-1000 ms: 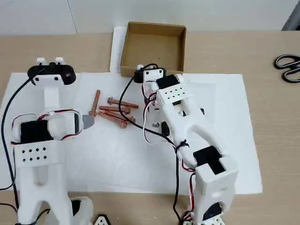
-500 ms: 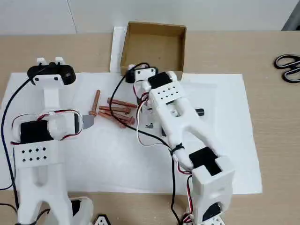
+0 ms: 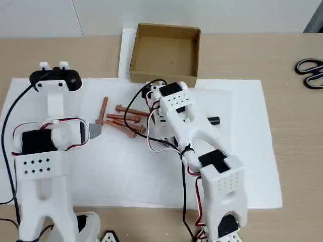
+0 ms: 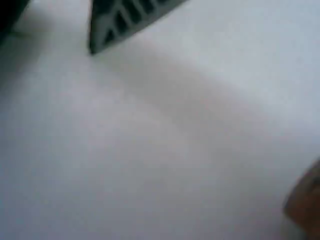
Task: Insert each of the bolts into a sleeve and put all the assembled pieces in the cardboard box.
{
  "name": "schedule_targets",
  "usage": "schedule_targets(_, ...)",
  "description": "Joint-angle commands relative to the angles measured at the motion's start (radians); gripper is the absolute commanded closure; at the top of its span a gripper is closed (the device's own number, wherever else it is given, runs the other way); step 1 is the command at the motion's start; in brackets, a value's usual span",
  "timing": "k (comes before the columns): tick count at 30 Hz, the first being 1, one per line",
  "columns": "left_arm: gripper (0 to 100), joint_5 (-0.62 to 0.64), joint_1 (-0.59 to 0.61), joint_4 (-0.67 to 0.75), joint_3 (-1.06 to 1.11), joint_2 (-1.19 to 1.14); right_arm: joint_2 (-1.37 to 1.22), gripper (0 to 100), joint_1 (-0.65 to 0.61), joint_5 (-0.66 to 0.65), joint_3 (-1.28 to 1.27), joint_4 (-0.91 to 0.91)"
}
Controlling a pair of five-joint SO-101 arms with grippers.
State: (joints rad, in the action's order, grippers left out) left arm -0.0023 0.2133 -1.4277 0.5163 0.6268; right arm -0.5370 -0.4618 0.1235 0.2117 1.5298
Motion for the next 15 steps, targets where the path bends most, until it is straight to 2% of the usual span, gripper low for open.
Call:
schedule_targets(1,73,-0.006,-0.002,0.018,-0.007,0.002,-0.016,85.8,0.019,0.003,0.026,-0.013)
schedule_targets(5,73,-0.005,-0.003,0.038,0.012,0.002,-0.016,99.8,0.030,-0.006,0.029,-0.013)
schedule_targets(10,73,-0.002,-0.028,0.031,0.030,-0.032,0.039,98.5,0.053,-0.063,0.114,0.082)
schedule_targets(15,73,0.000,-0.064,-0.009,-0.107,-0.275,0.160,98.5,0.062,-0.129,0.187,0.139)
